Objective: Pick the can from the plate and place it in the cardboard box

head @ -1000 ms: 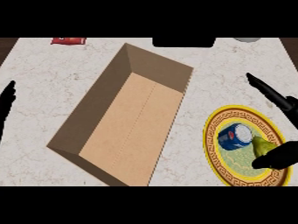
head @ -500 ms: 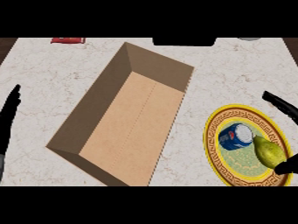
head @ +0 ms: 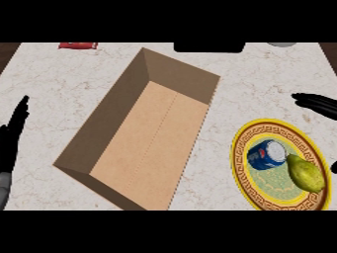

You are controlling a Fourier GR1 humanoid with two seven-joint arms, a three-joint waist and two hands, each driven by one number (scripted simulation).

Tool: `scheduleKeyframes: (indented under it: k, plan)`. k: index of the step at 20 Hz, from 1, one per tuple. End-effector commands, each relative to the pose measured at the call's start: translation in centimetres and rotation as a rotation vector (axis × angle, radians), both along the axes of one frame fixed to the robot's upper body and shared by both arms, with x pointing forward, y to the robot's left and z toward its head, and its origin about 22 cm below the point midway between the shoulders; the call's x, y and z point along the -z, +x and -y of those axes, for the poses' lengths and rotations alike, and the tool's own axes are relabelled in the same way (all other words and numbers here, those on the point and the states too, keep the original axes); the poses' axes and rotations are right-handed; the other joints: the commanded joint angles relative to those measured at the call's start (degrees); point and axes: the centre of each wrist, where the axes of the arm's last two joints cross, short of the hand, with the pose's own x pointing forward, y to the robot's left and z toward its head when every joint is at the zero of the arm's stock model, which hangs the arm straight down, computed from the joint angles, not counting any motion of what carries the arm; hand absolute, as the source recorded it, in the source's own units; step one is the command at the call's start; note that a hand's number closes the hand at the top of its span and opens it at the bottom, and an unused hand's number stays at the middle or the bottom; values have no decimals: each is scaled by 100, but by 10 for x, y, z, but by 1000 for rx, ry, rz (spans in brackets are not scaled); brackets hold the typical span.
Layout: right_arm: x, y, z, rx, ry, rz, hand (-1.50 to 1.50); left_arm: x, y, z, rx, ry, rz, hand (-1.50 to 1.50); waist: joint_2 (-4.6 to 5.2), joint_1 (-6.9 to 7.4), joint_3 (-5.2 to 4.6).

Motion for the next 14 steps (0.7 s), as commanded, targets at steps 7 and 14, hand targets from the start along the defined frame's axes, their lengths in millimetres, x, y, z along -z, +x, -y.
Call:
scheduleKeyframes:
  k: [7,14]
  plan:
    - [-21,24,-63,-93,-388,-104,-150,8,-6,-11,-18,4,4,0,-21,-67,-5]
    - [-12,26,-102,-79,-472,-94,-150,-6,2,-1,-26,8,7,0,-27,-101,-1]
